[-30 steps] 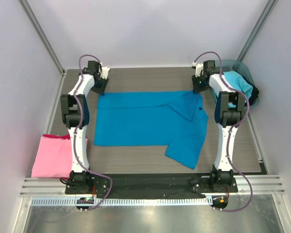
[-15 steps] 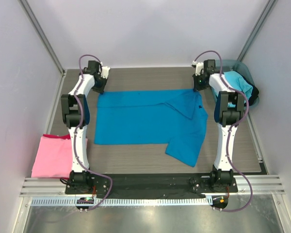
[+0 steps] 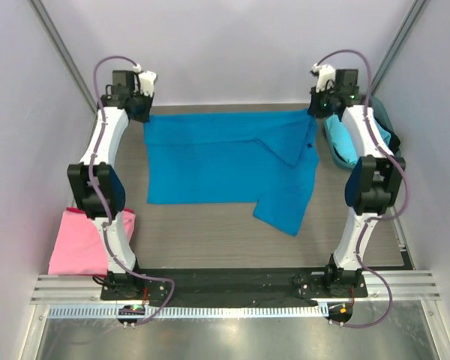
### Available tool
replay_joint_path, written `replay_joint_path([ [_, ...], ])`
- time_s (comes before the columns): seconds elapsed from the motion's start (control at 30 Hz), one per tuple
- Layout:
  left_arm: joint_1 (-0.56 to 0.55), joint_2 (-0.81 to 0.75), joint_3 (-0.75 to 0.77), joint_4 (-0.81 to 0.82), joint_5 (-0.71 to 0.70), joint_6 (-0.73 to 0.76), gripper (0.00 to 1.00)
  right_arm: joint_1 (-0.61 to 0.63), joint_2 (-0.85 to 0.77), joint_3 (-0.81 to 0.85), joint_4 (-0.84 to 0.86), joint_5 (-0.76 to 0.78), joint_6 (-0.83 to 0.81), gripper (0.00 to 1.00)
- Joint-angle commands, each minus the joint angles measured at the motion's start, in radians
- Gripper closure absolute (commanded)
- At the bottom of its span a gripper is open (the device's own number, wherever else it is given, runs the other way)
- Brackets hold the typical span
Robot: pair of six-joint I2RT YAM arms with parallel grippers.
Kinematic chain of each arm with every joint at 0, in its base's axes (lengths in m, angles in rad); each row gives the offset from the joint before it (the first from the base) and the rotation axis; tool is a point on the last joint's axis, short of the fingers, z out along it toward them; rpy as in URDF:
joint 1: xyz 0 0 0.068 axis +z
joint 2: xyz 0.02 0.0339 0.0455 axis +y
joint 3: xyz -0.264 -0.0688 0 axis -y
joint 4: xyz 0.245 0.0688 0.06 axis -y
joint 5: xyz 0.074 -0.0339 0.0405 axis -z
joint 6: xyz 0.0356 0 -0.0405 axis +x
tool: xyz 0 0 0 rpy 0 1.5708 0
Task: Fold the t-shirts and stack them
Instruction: Fold the tshirt
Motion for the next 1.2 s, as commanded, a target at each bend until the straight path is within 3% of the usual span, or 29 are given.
replay_joint_path([
  [0.0, 0.014, -0.185, -0.061, 0.027, 0.038, -0.025, 1.0, -0.008, -0.252, -0.052, 0.078, -0.05, -0.019, 0.99],
  [0.2, 0.014, -0.531, -0.226, 0.033, 0.053, -0.031, 1.0, -0.008, -0.551, -0.193, 0.088, -0.077, -0.03, 0.99],
  [0.37, 0.014, -0.825, -0.35, 0.021, 0.062, -0.026, 1.0, -0.008, -0.916, -0.294, 0.041, -0.105, -0.062, 0.99],
  [0.53, 0.014, -1.058, -0.333, -0.048, 0.038, -0.017, 1.0, -0.008, -1.172, -0.296, -0.062, -0.123, -0.104, 0.99],
  [0.67, 0.014, -1.156, -0.31, -0.093, 0.033, -0.02, 1.0, -0.008, -1.314, -0.273, -0.154, -0.129, -0.13, 0.99],
  [0.77, 0.014, -1.183, -0.327, -0.113, 0.036, -0.025, 1.0, -0.008, -1.372, -0.282, -0.194, -0.133, -0.127, 0.99],
  [0.9, 0.014, -1.134, -0.35, -0.134, 0.055, -0.023, 1.0, -0.008, -1.325, -0.316, -0.191, -0.137, -0.121, 0.99],
  [1.17, 0.014, -0.951, -0.584, -0.082, 0.058, 0.02, 1.0, -0.008, -1.161, -0.601, -0.016, -0.169, -0.116, 0.99],
])
